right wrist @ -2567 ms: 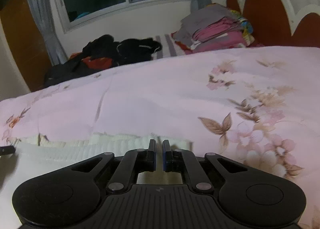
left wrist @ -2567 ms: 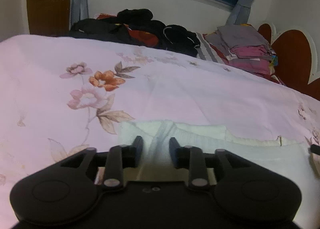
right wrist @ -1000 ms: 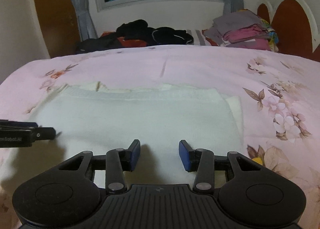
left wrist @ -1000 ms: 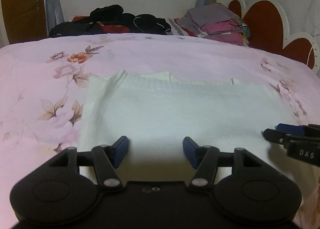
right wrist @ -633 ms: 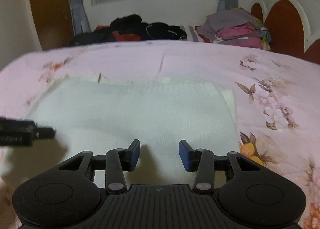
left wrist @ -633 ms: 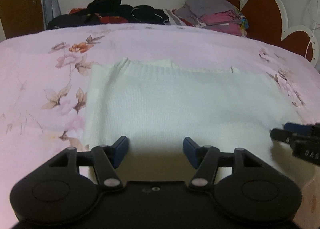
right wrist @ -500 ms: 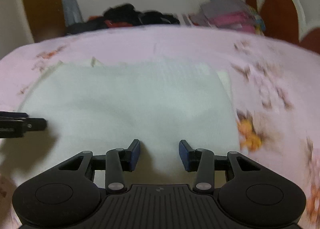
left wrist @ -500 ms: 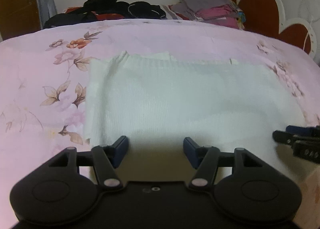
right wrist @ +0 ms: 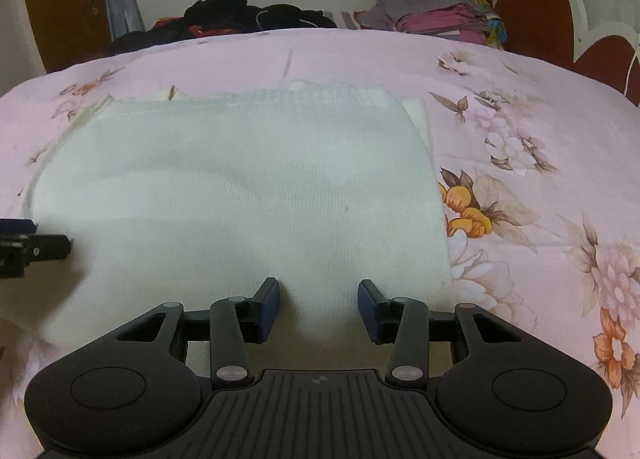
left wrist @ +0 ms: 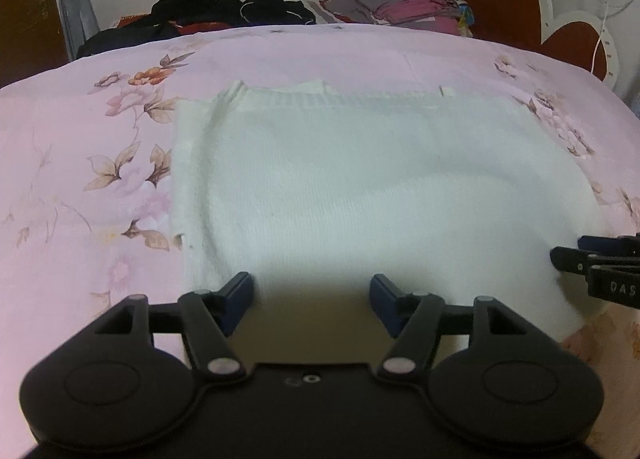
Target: Fold small clothes
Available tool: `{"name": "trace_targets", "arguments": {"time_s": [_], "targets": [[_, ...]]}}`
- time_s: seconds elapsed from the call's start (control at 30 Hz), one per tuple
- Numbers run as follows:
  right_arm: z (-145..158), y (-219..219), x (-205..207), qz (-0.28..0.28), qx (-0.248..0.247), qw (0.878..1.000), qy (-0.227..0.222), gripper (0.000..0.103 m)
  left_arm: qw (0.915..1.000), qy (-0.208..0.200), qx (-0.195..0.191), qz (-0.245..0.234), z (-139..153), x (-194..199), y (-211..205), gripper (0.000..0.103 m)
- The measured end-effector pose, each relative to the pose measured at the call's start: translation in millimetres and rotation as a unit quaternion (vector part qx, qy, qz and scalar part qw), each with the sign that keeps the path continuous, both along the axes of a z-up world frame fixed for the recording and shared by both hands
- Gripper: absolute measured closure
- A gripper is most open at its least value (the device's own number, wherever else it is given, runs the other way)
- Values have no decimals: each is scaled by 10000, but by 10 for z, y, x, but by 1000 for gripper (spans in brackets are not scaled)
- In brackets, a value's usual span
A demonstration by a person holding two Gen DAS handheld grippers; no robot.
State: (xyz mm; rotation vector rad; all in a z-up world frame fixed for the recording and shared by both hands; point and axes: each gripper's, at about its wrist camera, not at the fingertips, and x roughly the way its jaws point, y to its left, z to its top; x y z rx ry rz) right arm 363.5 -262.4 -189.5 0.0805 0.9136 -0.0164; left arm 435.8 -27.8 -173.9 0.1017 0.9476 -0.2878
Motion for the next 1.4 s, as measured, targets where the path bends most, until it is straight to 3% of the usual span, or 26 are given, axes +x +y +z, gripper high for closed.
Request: {"name": "trace_targets", "arguments": {"time_s": [0.2, 0.5, 0.6, 0.77, 0.97, 1.23, 1.4], "targets": [[-11, 1, 2, 83, -52, 10000, -3, 57, 9999, 20, 36, 112, 12, -30, -16, 37], [14, -123, -26, 525, 198, 9984, -47, 54, 9951, 280, -159, 936, 147, -260, -9, 37], [113, -168, -126, 721, 623, 9952, -201, 54, 9918, 361, -166, 1218, 192, -413, -63, 36], [199, -250, -314, 1186, 858, 9886, -355, 54, 9851, 449, -303, 1634, 235, -660, -119, 34], [278, -429, -396, 1217, 1129, 9849, -499, 54, 9733, 531, -554, 2161, 226, -847, -50, 34], [280, -224, -341, 1424, 1081, 9826, -508, 54, 9559, 546, -1263, 2593, 89, -809, 208, 30], [266, -26, -188, 1445, 976, 9837, -439, 54, 9420, 329, -1989, 2684, -15, -684, 374, 20]]}}
